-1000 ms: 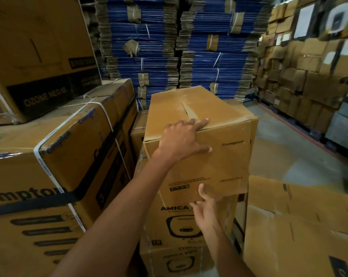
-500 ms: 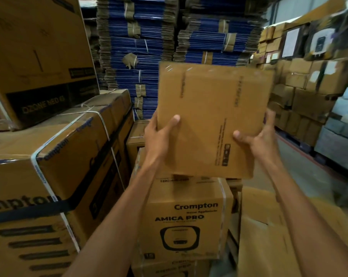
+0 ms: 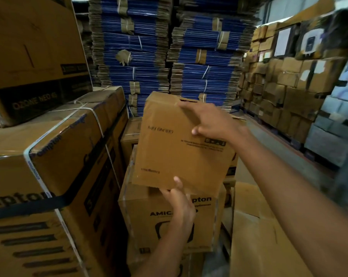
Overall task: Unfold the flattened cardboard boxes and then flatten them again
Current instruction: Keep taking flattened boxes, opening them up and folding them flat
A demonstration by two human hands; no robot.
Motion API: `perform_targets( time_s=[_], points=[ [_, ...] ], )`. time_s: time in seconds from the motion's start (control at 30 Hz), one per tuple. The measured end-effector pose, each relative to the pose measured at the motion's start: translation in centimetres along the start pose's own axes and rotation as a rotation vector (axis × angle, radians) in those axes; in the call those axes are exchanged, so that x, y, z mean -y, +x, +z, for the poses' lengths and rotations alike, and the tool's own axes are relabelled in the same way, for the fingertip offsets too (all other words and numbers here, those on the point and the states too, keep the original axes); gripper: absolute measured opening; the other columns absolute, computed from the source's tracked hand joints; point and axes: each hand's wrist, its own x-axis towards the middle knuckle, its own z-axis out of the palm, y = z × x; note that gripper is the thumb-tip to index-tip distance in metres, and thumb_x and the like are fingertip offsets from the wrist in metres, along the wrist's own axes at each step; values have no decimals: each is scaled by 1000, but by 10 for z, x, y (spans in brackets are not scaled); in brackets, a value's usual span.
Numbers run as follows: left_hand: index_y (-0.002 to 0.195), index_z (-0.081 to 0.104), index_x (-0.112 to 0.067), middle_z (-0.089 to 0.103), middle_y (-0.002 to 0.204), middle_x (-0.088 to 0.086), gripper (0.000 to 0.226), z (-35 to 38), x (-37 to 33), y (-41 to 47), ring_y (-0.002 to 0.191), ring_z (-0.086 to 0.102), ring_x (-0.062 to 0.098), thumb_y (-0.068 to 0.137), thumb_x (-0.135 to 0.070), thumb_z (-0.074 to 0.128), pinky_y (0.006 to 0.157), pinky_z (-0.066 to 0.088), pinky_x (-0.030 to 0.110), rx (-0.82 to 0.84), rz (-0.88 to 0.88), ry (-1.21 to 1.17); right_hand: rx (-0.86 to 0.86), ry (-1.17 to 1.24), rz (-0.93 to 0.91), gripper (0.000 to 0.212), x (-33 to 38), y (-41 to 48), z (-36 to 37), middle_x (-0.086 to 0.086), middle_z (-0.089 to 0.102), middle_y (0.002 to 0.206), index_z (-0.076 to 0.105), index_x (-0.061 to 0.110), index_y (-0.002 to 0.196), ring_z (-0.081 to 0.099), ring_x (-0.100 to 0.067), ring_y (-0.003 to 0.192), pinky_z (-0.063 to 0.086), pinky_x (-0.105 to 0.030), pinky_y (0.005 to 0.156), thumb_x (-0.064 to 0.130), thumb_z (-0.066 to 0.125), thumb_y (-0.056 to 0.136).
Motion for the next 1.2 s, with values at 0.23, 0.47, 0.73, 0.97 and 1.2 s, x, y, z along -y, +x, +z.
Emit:
perform_targets(
  time_s=[0.23,0.47,0.73,0.97,1.2],
  points=[
    [145,48,-2,57,137,12,40,-42,5,11,122,60,22,106,-11,48,109,45,31,-187,-423,234,38,-159,-129,81,20,-19,75,5,51,149,39,32,151,49,-19,134,40,-38,110,16,79,82],
    [106,64,-12,67,116,9,11,-37,-48,-5,98,64,18,99,-11,55,97,57,38,63,-315,999,6,-178,-157,85,10,-36,104,2,34,162,32,27,155,30,-20,148,17,-37,122,30,79,85],
    [98,73,-17,68,84,-12,11,72,-147,-7,77,62,-3,98,-16,63,65,43,2,315,856,1312,-75,-148,-178,64,15,-42,107,-2,57,141,51,20,139,50,-24,132,34,-42,114,34,72,80],
    [127,63,-13,64,129,6,29,99,-159,72,115,57,21,101,-21,54,93,43,28,447,681,1960,-73,142,-3,49,16,-31,90,-3,64,134,60,17,134,56,-22,120,44,-39,102,49,55,98],
    [138,58,-21,58,142,7,41,87,-145,94,126,54,28,104,-37,40,106,43,45,473,667,2100,52,59,349,54,15,2,83,-10,66,125,61,23,125,55,-33,117,40,-47,99,65,48,92]
  ],
)
